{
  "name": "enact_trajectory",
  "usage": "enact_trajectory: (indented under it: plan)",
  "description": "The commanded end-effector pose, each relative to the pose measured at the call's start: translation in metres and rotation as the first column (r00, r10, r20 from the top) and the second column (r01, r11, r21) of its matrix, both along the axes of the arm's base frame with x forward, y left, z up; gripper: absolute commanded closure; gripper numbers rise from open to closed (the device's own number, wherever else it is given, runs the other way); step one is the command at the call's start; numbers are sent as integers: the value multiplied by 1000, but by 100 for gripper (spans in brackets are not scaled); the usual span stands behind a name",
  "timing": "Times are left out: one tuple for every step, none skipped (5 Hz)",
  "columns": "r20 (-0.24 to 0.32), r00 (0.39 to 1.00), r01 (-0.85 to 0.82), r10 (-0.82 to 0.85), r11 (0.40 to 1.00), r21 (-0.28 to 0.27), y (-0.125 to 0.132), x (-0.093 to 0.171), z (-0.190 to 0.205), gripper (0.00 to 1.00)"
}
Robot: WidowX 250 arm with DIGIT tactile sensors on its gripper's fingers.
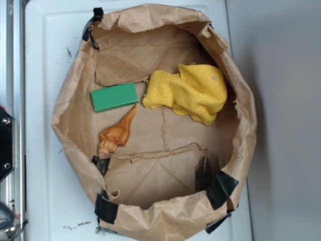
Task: Grab the shell.
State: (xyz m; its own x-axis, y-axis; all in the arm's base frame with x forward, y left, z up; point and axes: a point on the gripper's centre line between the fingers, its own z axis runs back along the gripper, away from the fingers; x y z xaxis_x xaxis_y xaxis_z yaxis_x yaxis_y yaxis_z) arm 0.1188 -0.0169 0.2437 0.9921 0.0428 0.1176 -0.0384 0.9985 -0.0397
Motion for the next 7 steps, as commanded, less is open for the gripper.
enact_trajectory:
  plan:
    - [0, 1000, 0, 0, 1000, 0, 0, 0, 0, 0]
    - [54, 995, -81, 79, 996, 29, 14, 30, -2, 0]
    - [20, 993, -113, 113, 993, 27, 29, 65, -5, 0]
    - [18, 985, -169, 170, 985, -22, 50, 91, -9, 0]
    - [20, 981, -192, 193, 979, -62, 59, 116, -15, 0]
    - [20, 981, -192, 193, 979, -62, 59, 116, -15, 0]
    - [20, 981, -192, 193, 979, -62, 59, 116, -15, 0]
